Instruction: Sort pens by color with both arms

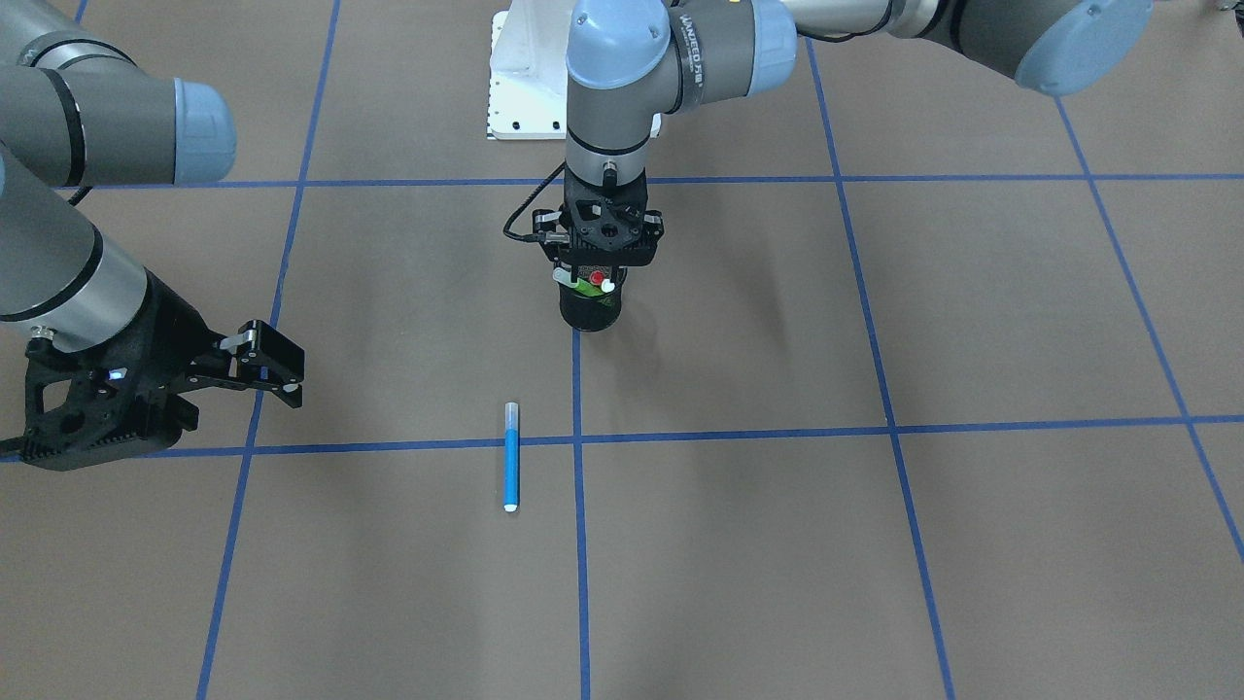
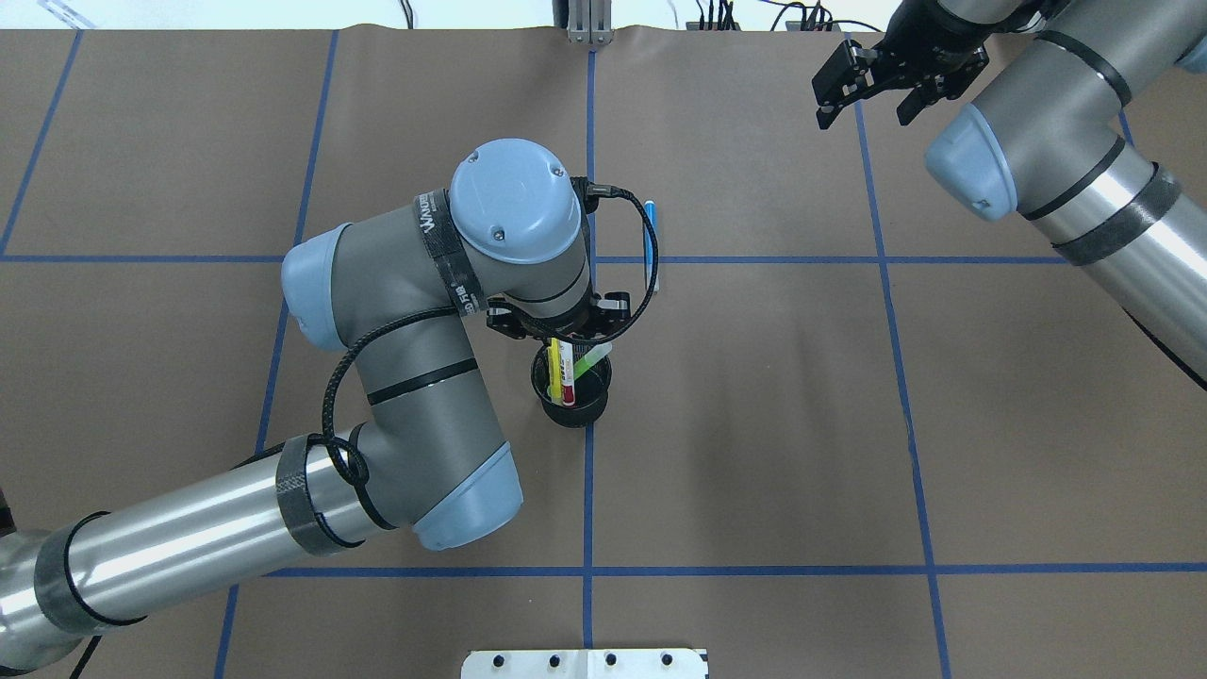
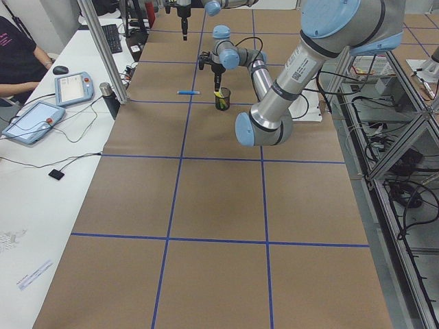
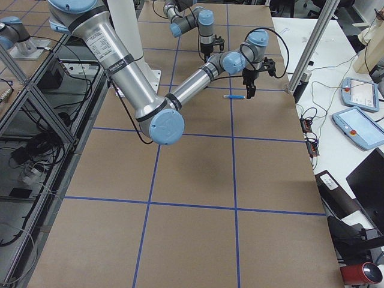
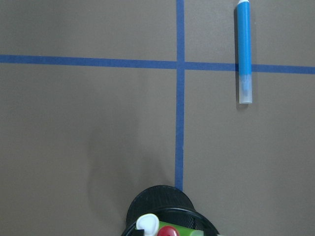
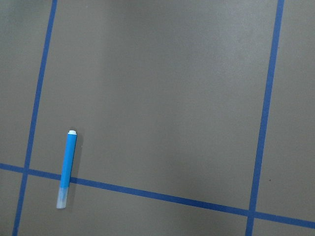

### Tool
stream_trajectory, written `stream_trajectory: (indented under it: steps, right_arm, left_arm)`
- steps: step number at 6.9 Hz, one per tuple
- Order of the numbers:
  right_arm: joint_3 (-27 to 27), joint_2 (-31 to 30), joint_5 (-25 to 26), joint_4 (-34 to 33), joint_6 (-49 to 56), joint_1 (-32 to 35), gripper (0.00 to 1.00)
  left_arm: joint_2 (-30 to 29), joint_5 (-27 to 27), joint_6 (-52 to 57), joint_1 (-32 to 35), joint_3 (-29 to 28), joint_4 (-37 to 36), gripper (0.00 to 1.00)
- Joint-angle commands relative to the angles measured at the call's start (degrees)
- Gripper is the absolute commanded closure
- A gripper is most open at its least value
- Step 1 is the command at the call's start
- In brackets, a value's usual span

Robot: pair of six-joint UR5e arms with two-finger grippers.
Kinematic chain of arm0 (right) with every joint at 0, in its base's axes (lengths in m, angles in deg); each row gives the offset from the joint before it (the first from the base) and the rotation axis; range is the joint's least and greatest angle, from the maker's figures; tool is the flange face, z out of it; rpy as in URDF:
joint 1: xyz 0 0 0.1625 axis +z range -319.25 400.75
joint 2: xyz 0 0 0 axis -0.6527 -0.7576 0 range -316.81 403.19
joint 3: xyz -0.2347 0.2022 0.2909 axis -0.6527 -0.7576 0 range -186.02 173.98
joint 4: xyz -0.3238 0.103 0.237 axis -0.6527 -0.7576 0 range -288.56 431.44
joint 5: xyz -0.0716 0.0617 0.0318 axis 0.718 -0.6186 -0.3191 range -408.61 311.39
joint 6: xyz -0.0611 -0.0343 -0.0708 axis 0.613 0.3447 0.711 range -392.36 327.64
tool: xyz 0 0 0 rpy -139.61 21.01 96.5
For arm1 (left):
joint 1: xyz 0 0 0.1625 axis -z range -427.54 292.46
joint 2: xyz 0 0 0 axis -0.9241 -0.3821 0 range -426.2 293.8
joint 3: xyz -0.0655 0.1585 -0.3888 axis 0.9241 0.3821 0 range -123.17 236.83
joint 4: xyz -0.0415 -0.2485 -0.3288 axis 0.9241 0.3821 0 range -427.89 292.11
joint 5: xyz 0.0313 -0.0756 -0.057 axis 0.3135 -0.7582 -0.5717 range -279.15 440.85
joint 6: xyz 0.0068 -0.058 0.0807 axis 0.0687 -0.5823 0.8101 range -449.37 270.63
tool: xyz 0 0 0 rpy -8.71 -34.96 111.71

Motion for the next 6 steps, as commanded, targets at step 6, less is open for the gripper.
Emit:
stream_trajectory:
  steps: [6]
  right_arm:
    - [0.06, 0.0, 0.0, 0.0, 0.0, -0.01, 0.01]
  left_arm:
    - [-0.35, 0.1, 0.05, 0.0, -0.58, 0.11, 0.58]
